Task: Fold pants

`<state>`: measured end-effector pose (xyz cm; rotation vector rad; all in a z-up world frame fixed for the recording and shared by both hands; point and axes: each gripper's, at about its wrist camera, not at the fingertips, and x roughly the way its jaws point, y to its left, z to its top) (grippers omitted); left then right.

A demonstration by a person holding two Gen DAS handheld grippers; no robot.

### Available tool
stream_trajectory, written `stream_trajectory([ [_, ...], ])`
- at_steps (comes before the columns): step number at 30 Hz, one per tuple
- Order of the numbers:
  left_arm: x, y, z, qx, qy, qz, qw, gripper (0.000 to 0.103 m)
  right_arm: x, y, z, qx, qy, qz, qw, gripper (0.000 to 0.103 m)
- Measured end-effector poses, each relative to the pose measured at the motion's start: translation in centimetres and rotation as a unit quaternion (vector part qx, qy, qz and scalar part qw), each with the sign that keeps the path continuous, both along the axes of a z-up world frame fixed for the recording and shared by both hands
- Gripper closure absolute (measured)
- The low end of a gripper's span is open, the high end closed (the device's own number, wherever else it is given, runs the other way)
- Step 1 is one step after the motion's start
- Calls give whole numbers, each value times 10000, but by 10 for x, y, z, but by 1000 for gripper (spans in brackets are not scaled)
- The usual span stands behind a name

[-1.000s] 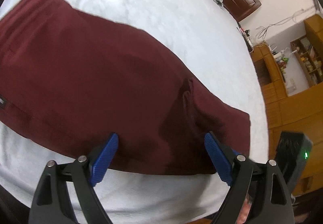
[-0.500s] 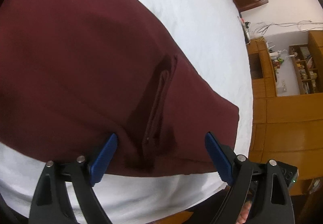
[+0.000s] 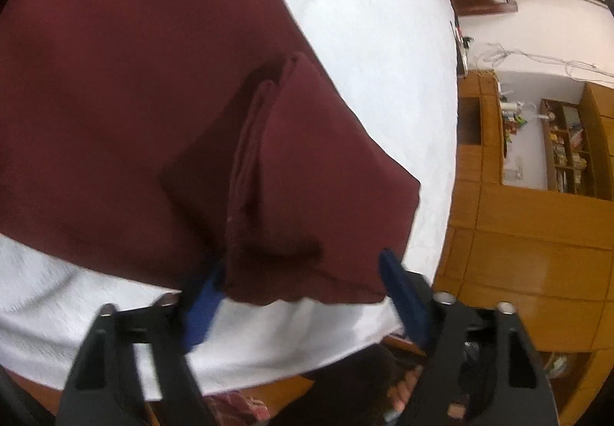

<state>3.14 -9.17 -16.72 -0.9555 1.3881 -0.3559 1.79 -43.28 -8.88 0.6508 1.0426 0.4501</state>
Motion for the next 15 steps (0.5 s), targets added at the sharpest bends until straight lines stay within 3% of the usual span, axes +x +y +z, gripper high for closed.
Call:
stream_trajectory([
  [1, 2, -6, 2, 52, -59, -109, 9999, 49, 1, 1, 0, -7, 18, -23, 10000, 16],
  [2, 5, -10, 3, 98, -154, -200, 9996, 69, 1, -1, -2, -12, 45, -46, 10000, 16],
  [5, 11, -10, -6, 249, -119, -298, 9992, 79, 2, -7, -4, -1, 113, -145, 9998, 16],
  [7, 8, -5, -3, 272, -192, -273, 9991, 83, 2, -14, -5, 47, 171, -249, 9995, 16],
  [10, -4, 12, 13, 736, -708, -292, 9943, 87, 4, -26, -8, 61, 233, -380, 9990, 16],
  [12, -7, 24, 7, 905, -660, -248, 9934, 87, 10, -27, -14, 81, 372, -325, 9987, 16],
  [15, -7, 31, -14, 781, -475, -213, 9956, 87, 22, -21, -27, 81, 611, -202, 9979, 16],
])
